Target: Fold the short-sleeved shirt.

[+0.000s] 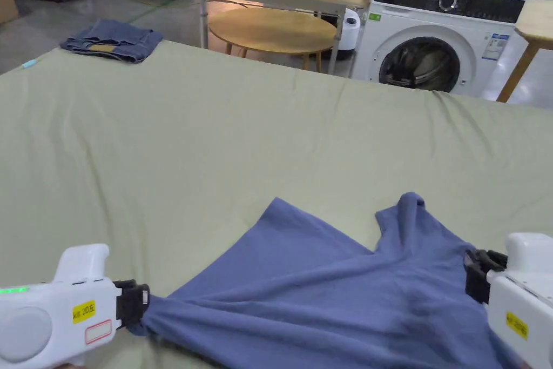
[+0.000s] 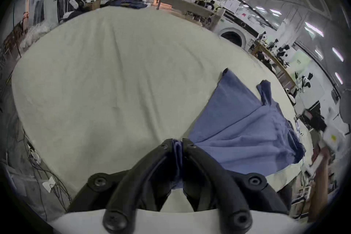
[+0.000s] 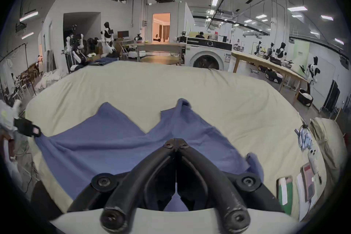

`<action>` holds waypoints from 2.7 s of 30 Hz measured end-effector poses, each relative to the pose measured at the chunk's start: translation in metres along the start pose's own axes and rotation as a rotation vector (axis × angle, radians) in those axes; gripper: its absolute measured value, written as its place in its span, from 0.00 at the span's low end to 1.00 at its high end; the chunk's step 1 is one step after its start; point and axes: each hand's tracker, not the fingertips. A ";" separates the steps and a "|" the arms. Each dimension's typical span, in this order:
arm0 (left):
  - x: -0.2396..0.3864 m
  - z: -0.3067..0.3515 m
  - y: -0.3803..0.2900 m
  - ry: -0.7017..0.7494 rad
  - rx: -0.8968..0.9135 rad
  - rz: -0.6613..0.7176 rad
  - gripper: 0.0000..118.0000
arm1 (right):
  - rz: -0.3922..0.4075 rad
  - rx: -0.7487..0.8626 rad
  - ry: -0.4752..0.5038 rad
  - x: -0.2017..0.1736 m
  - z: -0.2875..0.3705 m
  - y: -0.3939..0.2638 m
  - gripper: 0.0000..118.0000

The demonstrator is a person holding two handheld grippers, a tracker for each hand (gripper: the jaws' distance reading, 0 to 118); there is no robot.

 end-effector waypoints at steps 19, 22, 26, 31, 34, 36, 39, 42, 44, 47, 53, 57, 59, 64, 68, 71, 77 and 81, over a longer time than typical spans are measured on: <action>-0.007 -0.022 0.005 0.040 -0.019 -0.018 0.03 | 0.083 -0.336 0.001 0.084 -0.186 -0.003 0.65; -0.006 -0.025 0.007 0.050 -0.014 -0.030 0.03 | 0.143 -0.354 0.025 0.062 -0.171 -0.002 0.00; 0.004 -0.024 0.014 0.070 0.024 -0.065 0.03 | 0.080 -0.290 0.041 0.055 -0.137 0.012 0.00; 0.021 -0.010 0.043 0.045 0.172 -0.087 0.03 | 0.090 -0.097 0.011 0.058 -0.061 0.063 0.00; 0.040 -0.003 0.075 0.063 0.241 -0.157 0.03 | 0.112 0.038 -0.033 0.068 -0.014 0.102 0.00; 0.063 0.009 0.096 0.080 0.297 -0.199 0.03 | 0.105 0.140 -0.057 0.080 0.018 0.127 0.00; 0.087 0.021 0.132 0.088 0.368 -0.223 0.03 | 0.060 0.254 -0.118 0.102 0.057 0.166 0.00; 0.112 0.034 0.170 0.096 0.438 -0.249 0.03 | 0.022 0.362 -0.167 0.120 0.095 0.206 0.00; 0.133 0.048 0.200 0.080 0.503 -0.252 0.03 | -0.008 0.412 -0.177 0.134 0.114 0.236 0.00; 0.167 0.065 0.246 0.076 0.588 -0.284 0.03 | -0.008 0.484 -0.227 0.145 0.133 0.278 0.00; 0.226 0.092 0.328 0.097 0.720 -0.331 0.03 | -0.076 0.605 -0.262 0.167 0.150 0.346 0.00; 0.250 0.104 0.374 0.129 0.789 -0.360 0.03 | -0.079 0.649 -0.276 0.175 0.151 0.387 0.00; 0.257 0.109 0.396 0.135 0.804 -0.361 0.03 | -0.070 0.675 -0.283 0.177 0.149 0.404 0.00; 0.272 0.119 0.430 0.185 0.867 -0.375 0.03 | -0.067 0.698 -0.289 0.178 0.142 0.430 0.00; 0.273 0.110 0.431 0.204 0.875 -0.397 0.03 | -0.046 0.681 -0.310 0.178 0.123 0.424 0.00; 0.263 0.079 0.416 0.216 0.834 -0.402 0.03 | -0.078 0.656 -0.294 0.178 0.100 0.399 0.00; 0.229 0.001 0.362 0.221 0.746 -0.381 0.03 | -0.035 0.586 -0.305 0.169 0.061 0.332 0.00; 0.216 -0.009 0.327 0.202 0.739 -0.388 0.03 | -0.056 0.571 -0.266 0.168 0.077 0.301 0.00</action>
